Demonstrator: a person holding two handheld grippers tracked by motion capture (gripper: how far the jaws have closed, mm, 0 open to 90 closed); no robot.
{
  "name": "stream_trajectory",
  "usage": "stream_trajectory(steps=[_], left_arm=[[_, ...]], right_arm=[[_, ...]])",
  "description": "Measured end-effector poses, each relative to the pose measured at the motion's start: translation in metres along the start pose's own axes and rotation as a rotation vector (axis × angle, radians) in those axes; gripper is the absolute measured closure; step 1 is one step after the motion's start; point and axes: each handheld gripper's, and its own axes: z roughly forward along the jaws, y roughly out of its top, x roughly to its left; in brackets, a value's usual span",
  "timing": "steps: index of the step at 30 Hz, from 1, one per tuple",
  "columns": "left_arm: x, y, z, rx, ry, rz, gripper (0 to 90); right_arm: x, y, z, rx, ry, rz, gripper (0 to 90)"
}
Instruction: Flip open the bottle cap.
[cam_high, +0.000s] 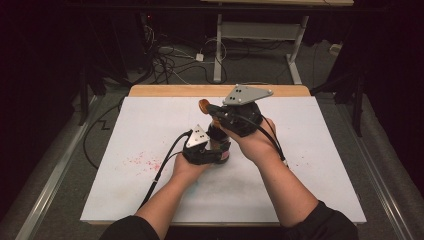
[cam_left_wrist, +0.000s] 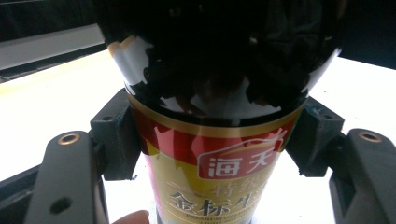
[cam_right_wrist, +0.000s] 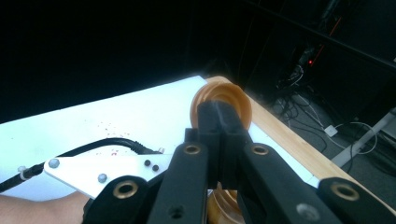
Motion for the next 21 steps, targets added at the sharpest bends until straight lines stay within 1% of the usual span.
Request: stream_trajectory(steps=[3,7,8,9,10,11,13,14,15,17,18,19,20,21], left_arm=[[0.000,0.000,0.000,-0.001,0.001,-0.002,29.0],[0.000,0.000,0.000,0.002,0.003,-0.004,28.9],[-0.007,0.001,0.006,-0.081,0.004,-0.106,28.9],[-0.008,0.001,0.006,-0.089,0.001,-0.116,28.8],[0.000,0.001,0.000,-0.004,0.004,-0.015,28.8],[0.000,0.001,0.000,0.003,0.004,-0.010,28.7],[0.000,0.001,0.000,0.004,0.004,-0.010,28.6],[-0.006,0.001,0.005,-0.072,0.006,-0.100,28.6],[0.000,0.001,0.000,0.007,0.004,-0.006,28.6],[0.000,0.002,0.000,0.005,0.005,-0.015,28.4],[0.000,0.002,0.000,0.006,0.005,-0.014,28.4],[0.000,0.002,0.000,0.009,0.005,-0.012,28.3],[0.000,0.002,-0.001,0.013,0.005,-0.014,28.3],[-0.005,0.003,0.004,-0.048,0.008,-0.091,28.2]], right_arm=[[-0.002,-0.002,-0.003,-0.001,-0.005,0.005,90.0],[-0.007,-0.005,-0.013,-0.014,-0.029,0.015,90.0],[-0.009,-0.005,-0.015,-0.017,-0.035,0.019,90.0],[-0.012,-0.007,-0.019,-0.018,-0.043,0.026,90.0],[-0.013,-0.008,-0.021,-0.018,-0.048,0.030,90.0],[-0.015,-0.010,-0.023,-0.020,-0.055,0.036,90.0],[-0.019,-0.015,-0.028,-0.019,-0.070,0.045,90.0],[-0.021,-0.018,-0.030,-0.019,-0.076,0.049,90.0],[-0.024,-0.021,-0.031,-0.016,-0.082,0.057,90.0],[-0.028,-0.029,-0.033,-0.013,-0.096,0.074,90.0],[-0.031,-0.034,-0.033,-0.019,-0.099,0.086,87.4],[-0.033,-0.038,-0.034,-0.025,-0.104,0.096,78.5],[-0.035,-0.042,-0.034,-0.023,-0.112,0.104,75.9],[-0.037,-0.046,-0.034,-0.020,-0.114,0.112,75.3]])
